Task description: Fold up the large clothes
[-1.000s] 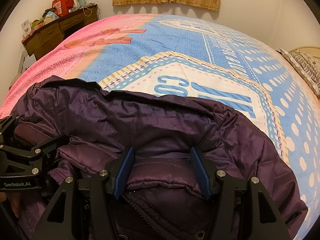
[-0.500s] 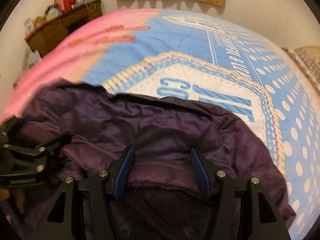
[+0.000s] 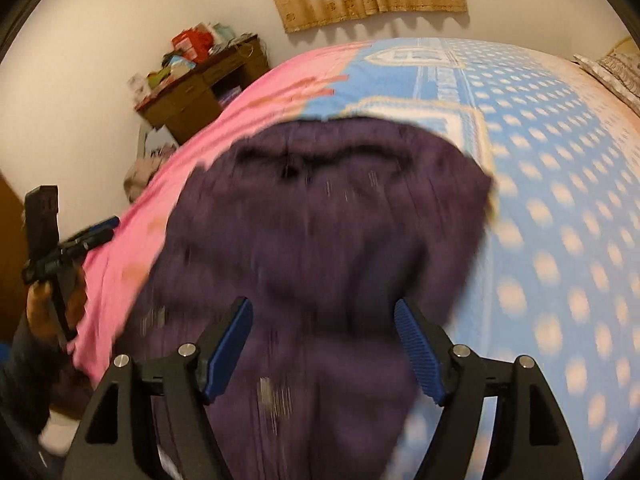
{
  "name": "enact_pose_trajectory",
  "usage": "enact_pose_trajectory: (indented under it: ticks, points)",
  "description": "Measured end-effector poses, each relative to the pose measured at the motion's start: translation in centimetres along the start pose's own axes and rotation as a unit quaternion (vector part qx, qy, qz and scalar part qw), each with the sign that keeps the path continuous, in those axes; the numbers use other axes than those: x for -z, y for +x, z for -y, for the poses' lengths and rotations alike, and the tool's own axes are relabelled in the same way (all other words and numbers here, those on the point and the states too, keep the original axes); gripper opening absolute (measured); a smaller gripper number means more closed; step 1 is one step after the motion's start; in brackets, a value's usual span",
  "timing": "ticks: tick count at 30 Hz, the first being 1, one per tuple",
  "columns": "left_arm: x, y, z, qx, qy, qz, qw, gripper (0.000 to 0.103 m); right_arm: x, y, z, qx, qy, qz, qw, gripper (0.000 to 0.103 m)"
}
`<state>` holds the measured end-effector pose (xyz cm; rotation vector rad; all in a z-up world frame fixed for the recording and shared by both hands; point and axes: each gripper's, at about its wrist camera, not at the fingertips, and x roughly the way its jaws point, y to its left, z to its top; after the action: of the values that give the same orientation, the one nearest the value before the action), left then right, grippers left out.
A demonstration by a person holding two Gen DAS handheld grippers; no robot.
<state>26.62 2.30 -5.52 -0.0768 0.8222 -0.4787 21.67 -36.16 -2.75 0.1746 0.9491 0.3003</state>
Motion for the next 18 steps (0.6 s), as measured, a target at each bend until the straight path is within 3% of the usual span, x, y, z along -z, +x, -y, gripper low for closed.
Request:
enact_pose_trajectory:
  ticks: [4, 8, 12, 14, 18]
  points:
    - [7.0, -3.4, -1.4, 0.012, -0.004, -0.022, 0.9997, 0.103, 8.1, -3.4, 2.3, -0.014, 0.041, -0.017, 0.999, 0.075]
    - [12.2, -4.5, -2.0, 0.029, -0.005, -0.029, 0.9992, 0.103, 14.5, -3.9, 3.9, -0.018, 0.086, -0.010, 0.996, 0.075]
    - [15.3, -4.5, -2.4, 0.038, -0.032, -0.024, 0.9985, 0.103, 18.3, -2.4, 4.8, -0.048, 0.146, 0.003, 0.988, 0.075]
    - [16.1, -4.5, -2.2, 0.047, -0.048, -0.016, 0.9976, 0.103, 19.6, -2.8, 4.4, -0.050, 0.155, 0.047, 0.986, 0.075]
    - [17.6, -4.3, -1.4, 0.075, -0.051, -0.006, 0.9959, 0.103, 20.7, -2.6, 3.7, -0.089, 0.172, 0.063, 0.979, 0.071]
